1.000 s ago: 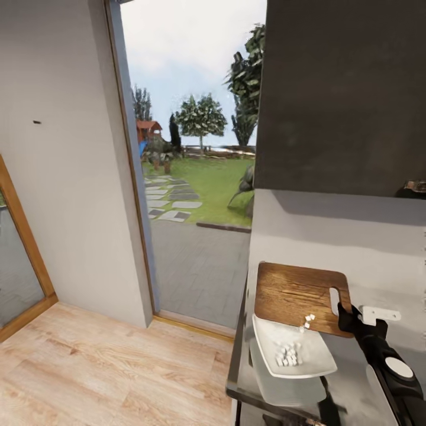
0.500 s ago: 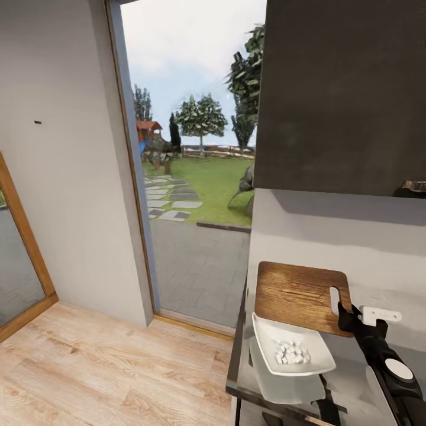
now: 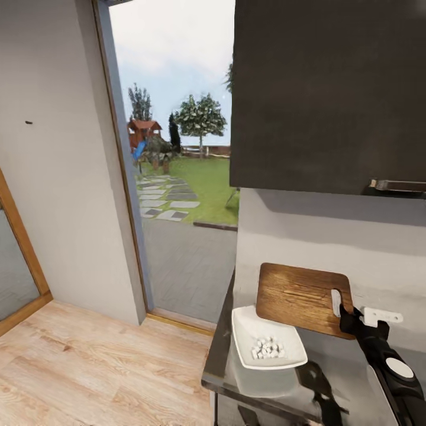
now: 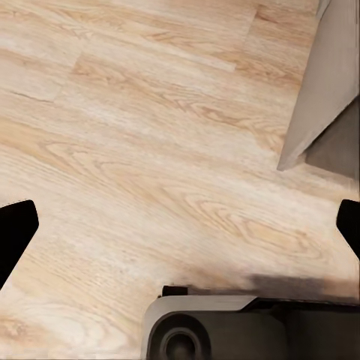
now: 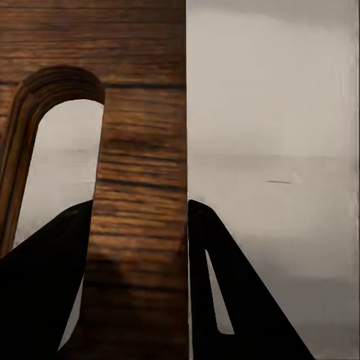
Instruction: In the kitchen, take the Vidalia onion out of the sink, dice it on the chopping board with the paring knife, put the diced onion into the bowl on the countertop, then place both the paring knife and the chopping board into the sink.
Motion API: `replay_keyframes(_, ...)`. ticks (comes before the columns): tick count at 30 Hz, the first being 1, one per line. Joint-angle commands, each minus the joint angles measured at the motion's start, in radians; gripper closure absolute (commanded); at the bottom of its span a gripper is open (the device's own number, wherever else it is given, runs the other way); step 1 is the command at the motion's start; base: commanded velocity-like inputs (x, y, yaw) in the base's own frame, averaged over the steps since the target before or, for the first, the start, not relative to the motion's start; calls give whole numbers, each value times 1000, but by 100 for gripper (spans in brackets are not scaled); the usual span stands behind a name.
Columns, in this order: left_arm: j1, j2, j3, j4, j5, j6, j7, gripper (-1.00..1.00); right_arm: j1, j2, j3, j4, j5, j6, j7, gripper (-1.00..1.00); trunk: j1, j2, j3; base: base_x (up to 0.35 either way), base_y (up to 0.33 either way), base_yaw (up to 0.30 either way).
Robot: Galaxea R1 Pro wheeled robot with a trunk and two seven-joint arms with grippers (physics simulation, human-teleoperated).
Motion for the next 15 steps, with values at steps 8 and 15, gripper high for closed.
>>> replay_keyframes(8,0,2,-8,0,10,-2,8,-100,0,1,2,-128,-156,146,-35,100,0,-1,2,-240,-239,-32)
replay_keyframes(15,0,2,-8,0,10,-2,8,-100,0,1,1,-134,-162,155,-41,100,0,-1,10,-249,-231,-189)
